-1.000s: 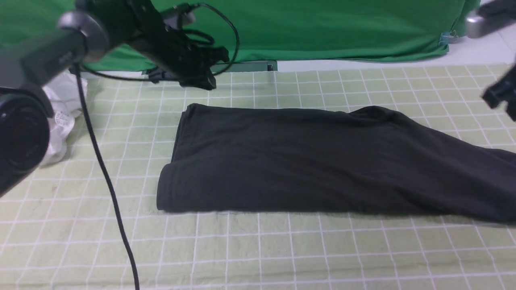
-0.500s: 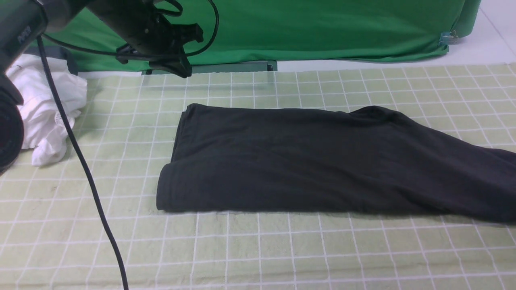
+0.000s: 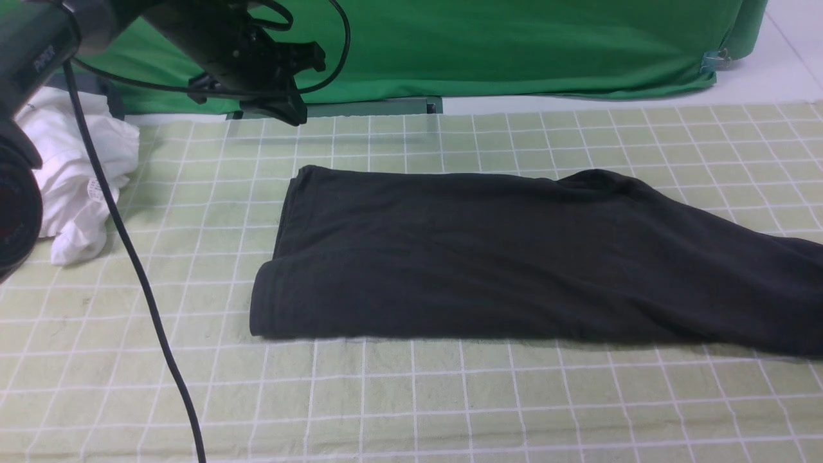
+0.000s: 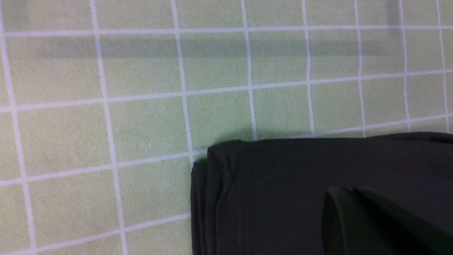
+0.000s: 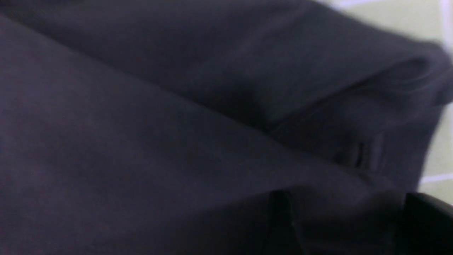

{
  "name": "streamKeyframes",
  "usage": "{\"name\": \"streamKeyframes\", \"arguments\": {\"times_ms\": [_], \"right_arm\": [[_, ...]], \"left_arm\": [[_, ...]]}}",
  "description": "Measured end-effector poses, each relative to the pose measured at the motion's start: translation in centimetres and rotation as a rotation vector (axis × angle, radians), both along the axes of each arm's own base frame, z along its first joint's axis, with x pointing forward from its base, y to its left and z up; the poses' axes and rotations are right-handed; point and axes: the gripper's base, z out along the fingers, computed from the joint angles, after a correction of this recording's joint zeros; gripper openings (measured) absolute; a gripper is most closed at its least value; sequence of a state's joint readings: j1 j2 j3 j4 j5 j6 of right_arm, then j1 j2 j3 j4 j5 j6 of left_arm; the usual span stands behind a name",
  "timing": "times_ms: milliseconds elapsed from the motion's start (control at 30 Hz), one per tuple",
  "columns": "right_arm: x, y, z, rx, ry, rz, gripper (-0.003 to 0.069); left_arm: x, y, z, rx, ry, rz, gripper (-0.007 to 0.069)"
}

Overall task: Fold a long-sleeved shirt over a green coffee tablecloth.
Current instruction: 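Pull the folded dark garment lengthwise by its ends to straighten it flat on the table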

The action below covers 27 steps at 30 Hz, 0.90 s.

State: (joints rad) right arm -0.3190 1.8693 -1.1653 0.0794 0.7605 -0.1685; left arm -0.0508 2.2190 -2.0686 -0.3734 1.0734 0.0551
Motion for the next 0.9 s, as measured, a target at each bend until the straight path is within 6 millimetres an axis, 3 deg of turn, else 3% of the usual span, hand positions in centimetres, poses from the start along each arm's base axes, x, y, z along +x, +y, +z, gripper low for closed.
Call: {"name": "streamKeyframes", "arguments": {"times_ms": [500, 900], "right_arm": [[-0.3, -0.9, -0.8, -0.098, 0.072, 0.106, 0.0379], [-0.2, -1.0, -0.9, -0.115, 0.068, 0.144, 0.0173]], "left_arm": [[0.1, 0.0, 0.0, 0.005, -0.01, -0.004, 0.0014], [0.1, 0.0, 0.0, 0.005, -0.012, -0.004, 0.0016]]}}
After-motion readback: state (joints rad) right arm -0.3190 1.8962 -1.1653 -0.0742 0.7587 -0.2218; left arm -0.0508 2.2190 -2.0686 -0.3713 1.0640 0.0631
